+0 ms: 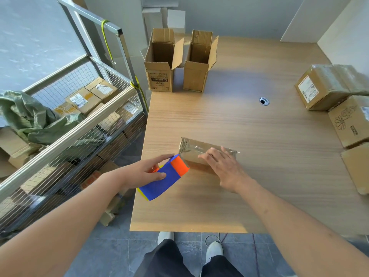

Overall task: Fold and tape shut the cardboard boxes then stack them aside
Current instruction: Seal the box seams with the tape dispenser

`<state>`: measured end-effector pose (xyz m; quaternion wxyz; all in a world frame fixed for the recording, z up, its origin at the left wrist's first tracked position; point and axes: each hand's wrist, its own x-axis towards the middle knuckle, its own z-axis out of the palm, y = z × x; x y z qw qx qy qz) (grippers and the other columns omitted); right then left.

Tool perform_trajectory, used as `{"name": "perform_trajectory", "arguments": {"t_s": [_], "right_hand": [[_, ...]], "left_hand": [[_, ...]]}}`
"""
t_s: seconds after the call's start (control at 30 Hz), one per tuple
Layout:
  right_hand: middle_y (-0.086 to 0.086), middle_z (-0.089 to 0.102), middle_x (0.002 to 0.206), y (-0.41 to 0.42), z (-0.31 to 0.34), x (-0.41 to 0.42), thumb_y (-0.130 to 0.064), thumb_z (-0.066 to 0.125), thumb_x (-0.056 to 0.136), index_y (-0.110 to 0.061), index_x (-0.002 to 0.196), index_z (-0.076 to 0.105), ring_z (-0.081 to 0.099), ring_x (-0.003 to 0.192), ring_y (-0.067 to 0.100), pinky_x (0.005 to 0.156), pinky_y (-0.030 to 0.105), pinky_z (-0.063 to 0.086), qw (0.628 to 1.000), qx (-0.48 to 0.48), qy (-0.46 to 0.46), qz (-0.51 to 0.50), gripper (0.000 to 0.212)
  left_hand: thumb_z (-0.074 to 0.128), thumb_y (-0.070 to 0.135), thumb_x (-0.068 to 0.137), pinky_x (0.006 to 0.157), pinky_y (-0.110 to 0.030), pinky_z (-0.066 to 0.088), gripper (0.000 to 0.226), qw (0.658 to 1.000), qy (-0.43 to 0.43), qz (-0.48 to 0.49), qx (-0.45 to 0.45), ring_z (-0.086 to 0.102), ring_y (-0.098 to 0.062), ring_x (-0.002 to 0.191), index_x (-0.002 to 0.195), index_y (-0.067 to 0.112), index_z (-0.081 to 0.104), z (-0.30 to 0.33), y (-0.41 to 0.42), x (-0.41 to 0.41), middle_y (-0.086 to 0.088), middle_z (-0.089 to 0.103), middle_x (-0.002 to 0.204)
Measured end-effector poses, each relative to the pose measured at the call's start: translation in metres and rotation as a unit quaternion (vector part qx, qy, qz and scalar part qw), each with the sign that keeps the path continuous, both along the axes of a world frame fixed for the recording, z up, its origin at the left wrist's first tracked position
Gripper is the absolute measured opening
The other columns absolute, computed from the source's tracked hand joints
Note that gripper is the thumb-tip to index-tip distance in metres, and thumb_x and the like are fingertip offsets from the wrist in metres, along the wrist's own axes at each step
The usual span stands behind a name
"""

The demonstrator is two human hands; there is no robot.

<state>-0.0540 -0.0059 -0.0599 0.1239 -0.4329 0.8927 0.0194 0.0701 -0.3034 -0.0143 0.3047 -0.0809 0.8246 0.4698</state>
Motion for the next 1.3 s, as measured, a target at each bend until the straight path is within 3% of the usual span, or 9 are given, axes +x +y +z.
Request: {"name": "perform_trajectory", "arguments": {"t_s": [0.1, 0.23, 0.5, 0.63, 0.73, 0.9, 1.07, 1.17, 1.3], "right_hand": [[0.000, 0.036, 0.133, -0.007, 0.002, -0.001, -0.004, 0.063, 0.073, -0.035, 0.155, 0.016, 0.041, 0.132, 0.028, 0.127, 0.048, 0.017, 0.999, -0.017, -0.010, -0.030, 0.099], [0.005, 0.039, 0.127, -0.044, -0.004, 0.008, -0.052, 0.057, 0.097, -0.037, 0.161, 0.009, 0.038, 0.119, 0.027, 0.110, 0.040, 0.034, 0.990, -0.027, -0.001, -0.142, 0.082], [0.002, 0.027, 0.146, -0.051, -0.007, 0.003, 0.009, 0.052, 0.087, -0.056, 0.150, 0.038, 0.025, 0.141, 0.029, 0.115, 0.038, 0.035, 0.986, -0.075, -0.070, -0.133, 0.092], [0.003, 0.022, 0.157, -0.057, -0.017, 0.006, -0.032, 0.063, 0.085, -0.045, 0.135, 0.053, 0.004, 0.157, 0.025, 0.118, 0.045, 0.033, 0.963, -0.143, -0.151, -0.170, 0.053], [0.001, 0.026, 0.153, -0.068, -0.022, 0.011, -0.064, 0.071, 0.079, -0.037, 0.118, 0.053, 0.002, 0.158, 0.024, 0.122, 0.049, 0.027, 0.963, -0.156, -0.153, -0.157, 0.051], [-0.002, 0.017, 0.170, -0.076, -0.010, 0.003, -0.029, 0.074, 0.085, -0.028, 0.116, 0.052, 0.001, 0.158, 0.018, 0.129, 0.041, 0.005, 0.970, -0.139, -0.184, -0.077, 0.039], [-0.006, 0.022, 0.169, -0.078, 0.003, -0.006, -0.019, 0.069, 0.080, -0.026, 0.113, 0.062, 0.006, 0.158, 0.015, 0.126, 0.034, -0.004, 0.953, -0.164, -0.241, -0.080, 0.034], [-0.012, 0.051, 0.152, -0.086, 0.018, -0.001, -0.024, 0.068, 0.087, -0.028, 0.108, 0.073, 0.033, 0.150, 0.010, 0.127, 0.035, 0.015, 0.886, -0.284, -0.328, -0.161, 0.022], [-0.003, 0.076, 0.099, -0.092, 0.030, 0.011, -0.036, 0.083, 0.085, -0.028, 0.099, 0.079, 0.070, 0.098, 0.013, 0.097, 0.042, 0.055, 0.813, -0.323, -0.435, -0.212, 0.016]], "left_hand": [[0.066, 0.035, 0.099, 0.096, -0.043, 0.055, 0.066, 1.000, 0.012, -0.010, 0.002, 0.066, -0.022, 0.103, 0.138, 0.076, 0.031, 0.009, -0.007, -0.003, 0.002, 0.061, 0.114], [0.068, 0.029, 0.097, 0.096, -0.048, 0.056, 0.070, 1.000, 0.015, -0.021, 0.005, 0.066, -0.022, 0.106, 0.141, 0.072, 0.034, 0.012, -0.015, -0.006, 0.005, 0.066, 0.117], [0.068, 0.020, 0.097, 0.096, -0.041, 0.054, 0.073, 0.998, 0.033, -0.046, -0.006, 0.062, -0.018, 0.106, 0.140, 0.070, 0.037, 0.010, -0.030, -0.011, 0.011, 0.064, 0.120], [0.068, 0.019, 0.096, 0.097, -0.043, 0.054, 0.073, 0.997, 0.036, -0.061, -0.005, 0.061, -0.020, 0.108, 0.141, 0.068, 0.038, 0.005, -0.040, -0.014, 0.012, 0.064, 0.123], [0.069, 0.017, 0.094, 0.101, -0.042, 0.051, 0.075, 0.996, 0.041, -0.080, -0.005, 0.059, -0.013, 0.115, 0.141, 0.067, 0.039, 0.003, -0.046, -0.018, 0.020, 0.060, 0.130], [0.073, 0.013, 0.091, 0.104, -0.026, 0.040, 0.078, 0.991, 0.085, -0.103, -0.010, 0.048, 0.004, 0.127, 0.143, 0.062, 0.042, 0.001, -0.052, -0.021, 0.035, 0.051, 0.137], [0.076, 0.015, 0.088, 0.108, -0.040, 0.041, 0.081, 0.986, 0.113, -0.122, -0.030, 0.048, -0.004, 0.128, 0.143, 0.062, 0.041, -0.005, -0.055, -0.018, 0.021, 0.052, 0.134], [0.077, 0.014, 0.087, 0.109, -0.038, 0.039, 0.081, 0.983, 0.129, -0.127, -0.034, 0.046, 0.000, 0.128, 0.142, 0.062, 0.042, -0.003, -0.055, -0.018, 0.025, 0.051, 0.134], [0.077, 0.013, 0.087, 0.109, -0.041, 0.041, 0.081, 0.981, 0.145, -0.124, -0.024, 0.049, -0.002, 0.129, 0.144, 0.059, 0.043, 0.000, -0.055, -0.018, 0.024, 0.052, 0.134]]}}
